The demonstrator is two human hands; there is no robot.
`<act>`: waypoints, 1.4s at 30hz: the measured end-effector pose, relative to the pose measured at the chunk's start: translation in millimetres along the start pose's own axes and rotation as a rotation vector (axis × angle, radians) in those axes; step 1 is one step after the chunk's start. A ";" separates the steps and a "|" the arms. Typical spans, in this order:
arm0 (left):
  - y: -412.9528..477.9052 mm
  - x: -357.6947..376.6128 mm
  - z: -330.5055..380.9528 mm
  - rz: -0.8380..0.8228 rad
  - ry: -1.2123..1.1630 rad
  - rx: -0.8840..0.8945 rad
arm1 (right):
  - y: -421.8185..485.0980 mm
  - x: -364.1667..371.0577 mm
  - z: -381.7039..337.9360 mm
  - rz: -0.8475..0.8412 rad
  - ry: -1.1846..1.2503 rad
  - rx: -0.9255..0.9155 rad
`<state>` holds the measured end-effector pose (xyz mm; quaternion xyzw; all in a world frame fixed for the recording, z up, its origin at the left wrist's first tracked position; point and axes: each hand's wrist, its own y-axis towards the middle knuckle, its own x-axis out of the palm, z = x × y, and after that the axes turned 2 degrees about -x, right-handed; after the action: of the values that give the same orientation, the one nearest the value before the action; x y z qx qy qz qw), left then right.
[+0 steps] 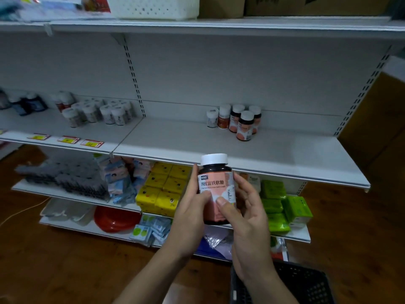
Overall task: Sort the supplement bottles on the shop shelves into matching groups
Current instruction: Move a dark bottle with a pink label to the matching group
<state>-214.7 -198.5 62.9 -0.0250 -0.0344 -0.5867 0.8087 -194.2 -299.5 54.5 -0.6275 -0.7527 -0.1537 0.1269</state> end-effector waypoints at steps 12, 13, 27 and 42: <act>12.0 -114.7 3.1 0.141 -0.104 -0.107 | 16.6 99.2 50.3 -0.146 0.019 0.113; 11.7 -131.1 4.2 0.163 -0.124 -0.116 | 17.2 114.9 56.8 -0.168 0.012 0.116; -4.1 -407.8 33.0 0.376 -0.186 -0.129 | 5.1 377.6 168.7 -0.498 -0.103 0.150; 58.9 -600.0 31.6 0.502 -0.261 -0.137 | 53.2 552.5 258.0 -0.619 -0.182 0.265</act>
<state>-345.1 390.7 43.4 -0.1626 -0.0913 -0.3609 0.9138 -241.0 310.5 33.0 -0.3589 -0.9288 -0.0293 0.0871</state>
